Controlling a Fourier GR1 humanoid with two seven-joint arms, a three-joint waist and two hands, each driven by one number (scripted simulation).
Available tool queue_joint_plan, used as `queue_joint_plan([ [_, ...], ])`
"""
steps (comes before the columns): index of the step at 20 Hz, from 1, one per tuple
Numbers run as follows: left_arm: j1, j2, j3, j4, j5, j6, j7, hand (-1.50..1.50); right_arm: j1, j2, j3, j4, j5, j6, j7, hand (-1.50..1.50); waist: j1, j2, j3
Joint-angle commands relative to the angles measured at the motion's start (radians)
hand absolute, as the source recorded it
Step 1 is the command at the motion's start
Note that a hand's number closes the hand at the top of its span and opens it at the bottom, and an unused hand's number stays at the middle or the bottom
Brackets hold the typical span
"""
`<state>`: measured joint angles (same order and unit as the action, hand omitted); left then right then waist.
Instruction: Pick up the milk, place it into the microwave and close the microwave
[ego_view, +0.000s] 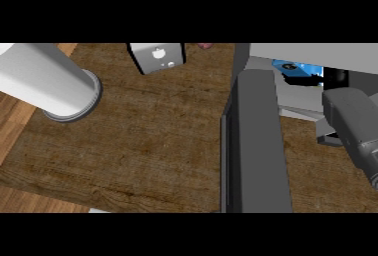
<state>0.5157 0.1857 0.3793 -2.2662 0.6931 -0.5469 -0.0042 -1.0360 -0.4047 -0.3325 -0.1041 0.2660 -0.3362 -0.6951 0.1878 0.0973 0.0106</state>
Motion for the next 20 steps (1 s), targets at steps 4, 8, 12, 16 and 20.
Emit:
queue_joint_plan([
  [4,-0.029,0.008,0.016,0.004,-0.019,0.017,-0.001,-1.5,-0.013,-0.026,-0.013,0.001,-0.007,-0.008,0.003,1.5,0.018,0.013,0.003],
  [8,-0.03,0.029,0.026,0.016,-0.026,0.007,0.008,-1.5,-0.011,-0.036,-0.004,0.011,0.004,0.001,0.008,1.5,0.023,0.011,0.002],
  [12,-0.047,0.044,0.026,0.026,-0.032,0.007,0.016,-1.5,-0.034,-0.047,-0.014,0.01,-0.003,0.01,0.022,1.5,0.025,0.015,0.002],
  [16,-0.069,0.05,0.023,0.023,-0.039,0.009,0.013,-1.5,-0.006,-0.098,0.059,0.03,0.082,-0.162,0.065,1.5,0.025,0.027,-0.007],
  [20,-0.073,0.053,0.016,0.049,-0.048,0.01,0.025,-1.5,-0.081,0.025,-0.041,-0.01,-0.036,0.097,-0.021,-1.5,0.027,0.006,0.003],
])
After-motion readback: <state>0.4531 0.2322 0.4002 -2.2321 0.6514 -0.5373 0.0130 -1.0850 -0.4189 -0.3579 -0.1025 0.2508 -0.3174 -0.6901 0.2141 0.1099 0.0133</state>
